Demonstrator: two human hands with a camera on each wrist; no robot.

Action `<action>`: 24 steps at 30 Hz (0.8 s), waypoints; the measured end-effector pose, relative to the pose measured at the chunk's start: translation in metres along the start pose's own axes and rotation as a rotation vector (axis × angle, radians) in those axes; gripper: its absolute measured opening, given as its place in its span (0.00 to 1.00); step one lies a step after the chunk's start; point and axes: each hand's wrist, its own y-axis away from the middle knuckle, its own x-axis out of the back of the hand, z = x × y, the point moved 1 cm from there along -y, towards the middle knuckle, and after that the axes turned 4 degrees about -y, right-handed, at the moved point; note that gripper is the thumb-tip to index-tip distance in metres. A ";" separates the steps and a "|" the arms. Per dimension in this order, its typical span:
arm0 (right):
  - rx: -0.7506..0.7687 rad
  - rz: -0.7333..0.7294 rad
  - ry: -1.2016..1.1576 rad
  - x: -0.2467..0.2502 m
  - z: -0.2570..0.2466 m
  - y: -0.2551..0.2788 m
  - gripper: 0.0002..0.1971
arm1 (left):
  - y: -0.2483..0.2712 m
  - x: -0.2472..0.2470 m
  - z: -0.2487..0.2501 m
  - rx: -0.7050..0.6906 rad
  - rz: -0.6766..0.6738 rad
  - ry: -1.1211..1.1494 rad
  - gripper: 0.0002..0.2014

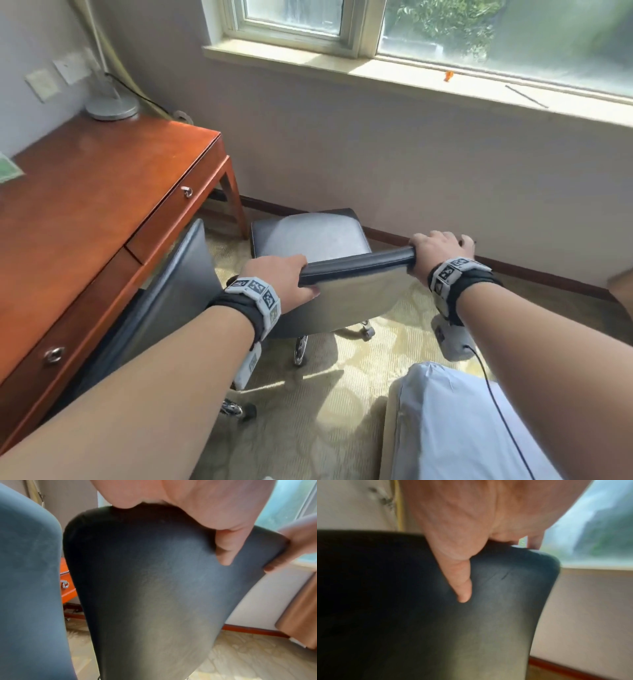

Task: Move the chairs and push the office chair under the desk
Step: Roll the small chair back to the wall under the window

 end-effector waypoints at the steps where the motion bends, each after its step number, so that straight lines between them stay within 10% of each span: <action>1: -0.046 0.017 -0.071 -0.004 0.002 -0.003 0.20 | 0.001 -0.001 0.004 0.012 0.003 -0.003 0.25; 13: 0.140 -0.168 -0.483 0.015 -0.012 -0.087 0.25 | -0.022 0.007 0.007 0.122 -0.063 0.152 0.37; 24: 0.232 -0.166 -0.165 0.049 0.027 -0.147 0.29 | -0.074 0.039 0.063 -0.082 -0.387 0.225 0.48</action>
